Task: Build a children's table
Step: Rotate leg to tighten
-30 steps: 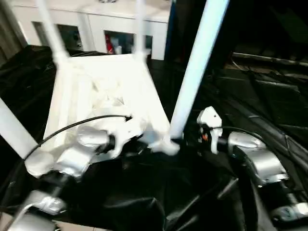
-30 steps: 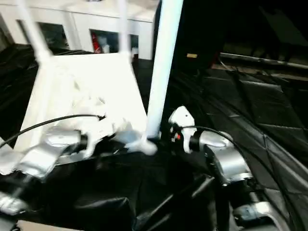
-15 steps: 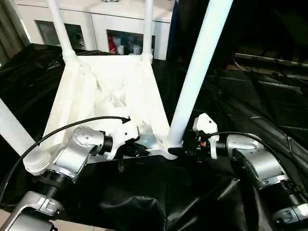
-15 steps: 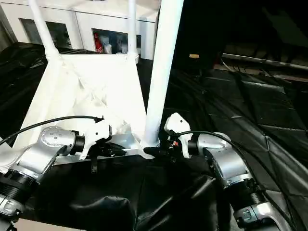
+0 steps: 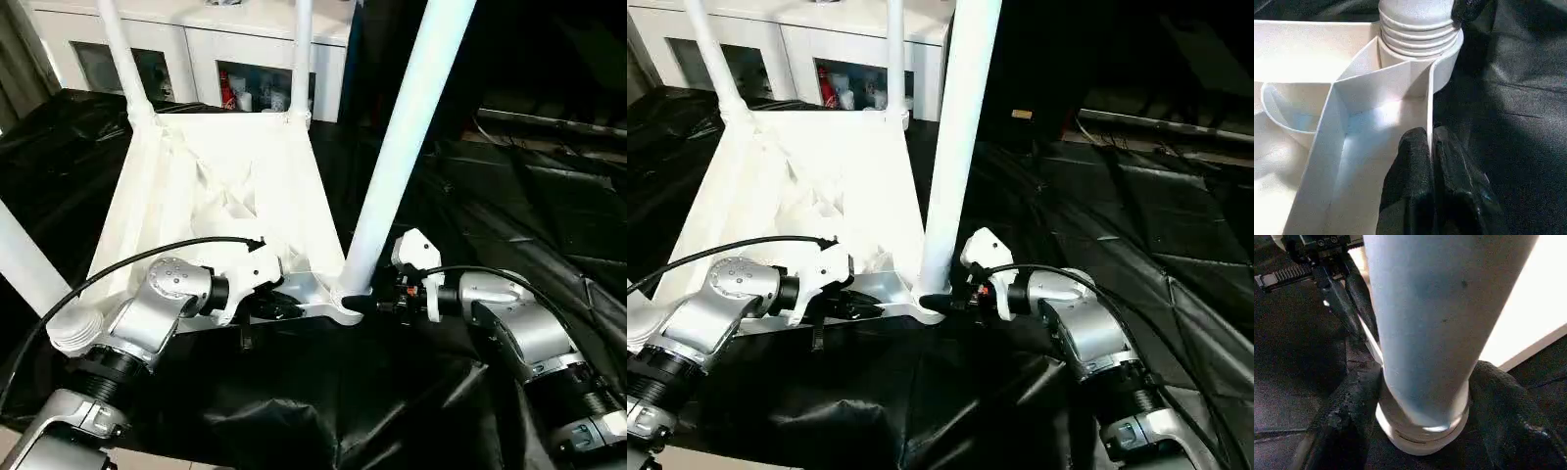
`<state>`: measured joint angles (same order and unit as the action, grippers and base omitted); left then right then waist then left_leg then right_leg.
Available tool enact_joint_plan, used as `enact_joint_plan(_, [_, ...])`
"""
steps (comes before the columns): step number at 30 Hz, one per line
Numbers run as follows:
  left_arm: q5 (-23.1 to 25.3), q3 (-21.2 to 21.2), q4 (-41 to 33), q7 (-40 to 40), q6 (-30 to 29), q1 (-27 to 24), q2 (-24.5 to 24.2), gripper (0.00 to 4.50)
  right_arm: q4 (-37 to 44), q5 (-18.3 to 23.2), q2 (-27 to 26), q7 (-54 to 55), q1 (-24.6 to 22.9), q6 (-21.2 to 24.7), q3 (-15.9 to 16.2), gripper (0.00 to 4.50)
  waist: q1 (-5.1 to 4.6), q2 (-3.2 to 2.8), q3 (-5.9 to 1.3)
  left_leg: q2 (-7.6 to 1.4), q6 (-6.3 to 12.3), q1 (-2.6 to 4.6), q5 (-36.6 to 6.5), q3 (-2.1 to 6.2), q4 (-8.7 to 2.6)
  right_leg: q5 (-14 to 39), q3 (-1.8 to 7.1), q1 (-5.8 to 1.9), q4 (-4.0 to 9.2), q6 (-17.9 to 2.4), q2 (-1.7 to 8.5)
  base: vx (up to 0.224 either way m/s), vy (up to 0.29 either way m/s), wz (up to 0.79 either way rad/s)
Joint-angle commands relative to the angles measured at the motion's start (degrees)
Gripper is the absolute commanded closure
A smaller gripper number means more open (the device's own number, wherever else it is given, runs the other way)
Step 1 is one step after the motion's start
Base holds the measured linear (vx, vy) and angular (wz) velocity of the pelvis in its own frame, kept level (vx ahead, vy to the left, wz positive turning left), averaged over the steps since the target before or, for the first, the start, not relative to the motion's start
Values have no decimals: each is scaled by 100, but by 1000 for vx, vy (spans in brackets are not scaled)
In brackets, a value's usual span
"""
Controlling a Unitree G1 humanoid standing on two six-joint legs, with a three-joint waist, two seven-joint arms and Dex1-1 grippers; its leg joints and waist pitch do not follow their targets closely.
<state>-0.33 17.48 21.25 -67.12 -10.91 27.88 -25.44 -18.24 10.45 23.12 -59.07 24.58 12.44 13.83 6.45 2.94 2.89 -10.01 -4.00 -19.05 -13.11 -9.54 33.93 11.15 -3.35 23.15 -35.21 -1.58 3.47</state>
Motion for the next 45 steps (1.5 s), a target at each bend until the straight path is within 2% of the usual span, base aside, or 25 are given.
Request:
enact_joint_plan(1, [-44,6,210,280,13,-12,234,450,-174,-121,-193,318,-89,55,17,198,-2,65,-306,-312,410,-42,-121,53,-386,768,317,-322,341,-1198,528,0,0,0])
enact_joint_plan(5, [66,-60,326,743,-159,68,421,450,-529,-260,-547,1183,-13,53,-194,200,-20,77,-287,-303,235,-38,-400,59,-417,1345,321,-314,410,-1028,531,0,0,0])
enact_joint_plan(6, [128,-76,370,1027,-274,122,584,450,-736,-279,-774,1648,23,92,-322,200,-38,26,-273,-302,151,-34,-558,66,-431,1624,324,-281,445,-973,542,0,0,0])
enact_joint_plan(7, [138,-78,379,1072,-295,131,611,450,-773,-285,-815,1731,31,101,-342,200,-49,49,-272,-299,95,-33,-624,74,-441,1779,314,-292,468,-925,537,0,0,0])
enact_joint_plan(8, [209,-92,437,1381,-439,192,794,450,-1026,-321,-1100,2302,91,159,-476,200,-90,23,-288,-296,-24,-61,-679,98,-458,1856,310,-317,458,-847,537,0,0,0])
enact_joint_plan(9, [214,-94,446,1429,-454,202,831,450,-1057,-327,-1140,2391,101,165,-495,201,-100,39,-280,-295,-32,-49,-726,93,-460,1890,312,-306,483,-826,532,0,0,0])
enact_joint_plan(10, [264,-98,535,1882,-613,298,1234,450,-1364,-395,-1557,3311,217,213,-694,201,-127,-11,-274,-282,-45,-46,-818,94,-460,1995,316,-294,497,-802,528,0,0,0])
enact_joint_plan(11, [302,-83,592,2111,-657,351,1445,450,-1489,-410,-1750,3702,276,260,-791,201,-145,3,-272,-280,-63,-48,-856,88,-460,2055,321,-287,511,-790,527,0,0,0])
enact_joint_plan(12, [326,-67,659,2316,-699,409,1658,450,-1593,-426,-1931,4022,336,297,-851,201,-144,-50,-276,-271,-131,-37,-901,113,-472,2214,308,-293,525,-746,534,0,0,0])
enact_joint_plan(13, [339,-55,699,2415,-713,441,1768,450,-1640,-432,-2023,4162,368,317,-874,201,-162,-36,-284,-268,-145,-50,-889,108,-473,2193,312,-296,529,-720,523,0,0,0])
enact_joint_plan(14, [372,-9,768,2541,-708,502,1939,450,-1703,-495,-2137,4289,423,306,-830,201,-161,-18,-303,-278,-125,-33,-869,101,-460,1903,316,-284,507,-757,511,0,0,0])
enact_joint_plan(15, [390,14,802,2593,-704,531,2019,450,-1736,-533,-2191,4343,450,292,-805,201,-151,-45,-305,-277,-107,-29,-847,100,-457,1759,320,-283,497,-793,511,0,0,0])
enact_joint_plan(18, [460,113,842,2589,-651,601,2172,450,-1820,-647,-2290,4341,515,188,-736,201,-125,-3,-308,-262,20,-41,-744,76,-449,1340,324,-296,471,-878,493,0,0,0])
enact_joint_plan(21, [501,116,819,2507,-623,621,2154,450,-1816,-622,-2296,4283,514,88,-786,201,-116,-5,-293,-274,63,-53,-795,88,-463,1527,315,-303,490,-834,512,0,0,0])
enact_joint_plan(22, [510,92,810,2494,-625,611,2125,450,-1812,-595,-2300,4279,515,59,-831,167,-121,-9,-292,-284,56,-50,-873,94,-472,1643,312,-296,499,-814,518,0,0,0])
enact_joint_plan(24, [512,67,746,2351,-555,526,1918,450,-1722,-520,-2213,4111,493,-12,-883,132,-120,-14,-296,-289,51,-46,-915,99,-476,1674,312,-292,502,-807,519,0,0,0])
enact_joint_plan(25, [500,57,715,2302,-545,495,1856,450,-1683,-504,-2171,4041,487,-20,-884,132,-117,-17,-298,-288,52,-52,-897,101,-477,1634,312,-297,497,-812,518,0,0,0])
enact_joint_plan(28, [425,38,565,1977,-466,341,1550,450,-1379,-487,-1881,3614,410,6,-818,111,-106,-21,-308,-305,100,-42,-797,92,-466,1344,318,-298,469,-913,525,0,0,0])
enact_joint_plan(31, [372,16,481,1750,-442,265,1381,450,-1097,-474,-1617,3182,316,76,-710,99,-66,-30,-322,-306,217,-52,-470,66,-435,840,309,-314,411,-1069,521,0,0,0])
enact_joint_plan(34, [220,-55,323,1243,-299,137,1029,450,-397,-406,-913,2094,29,160,-438,99,-30,-34,-318,-325,300,-50,-377,63,-430,618,300,-337,387,-1081,510,0,0,0])
enact_joint_plan(36, [100,-40,220,835,-101,63,814,450,-94,-335,-530,1552,-109,155,-359,99,-14,-8,-311,-327,334,-52,-429,57,-429,676,301,-341,393,-1080,519,0,0,0])
enact_joint_plan(40, [-53,18,30,292,-24,-39,514,450,290,-219,-78,819,-265,219,-208,99,5,-19,-285,-335,285,-53,-648,65,-453,1223,297,-325,442,-1012,526,0,0,0])
enact_joint_plan(42, [-169,26,-74,9,14,-95,390,450,466,-177,93,514,-329,274,-100,99,7,-49,-286,-347,268,-37,-657,70,-460,1228,301,-310,443,-1018,526,0,0,0])
enact_joint_plan(43, [-235,29,-156,-139,-21,-130,321,450,541,-163,165,367,-351,296,-29,99,10,-43,-289,-348,257,-29,-658,65,-454,1200,301,-304,445,-1030,519,0,0,0])
enact_joint_plan(45, [-308,29,-260,-296,-43,-180,245,450,605,-163,229,200,-369,294,58,99,10,-45,-303,-342,270,-35,-539,61,-445,850,300,-315,402,-1141,508,0,0,0])
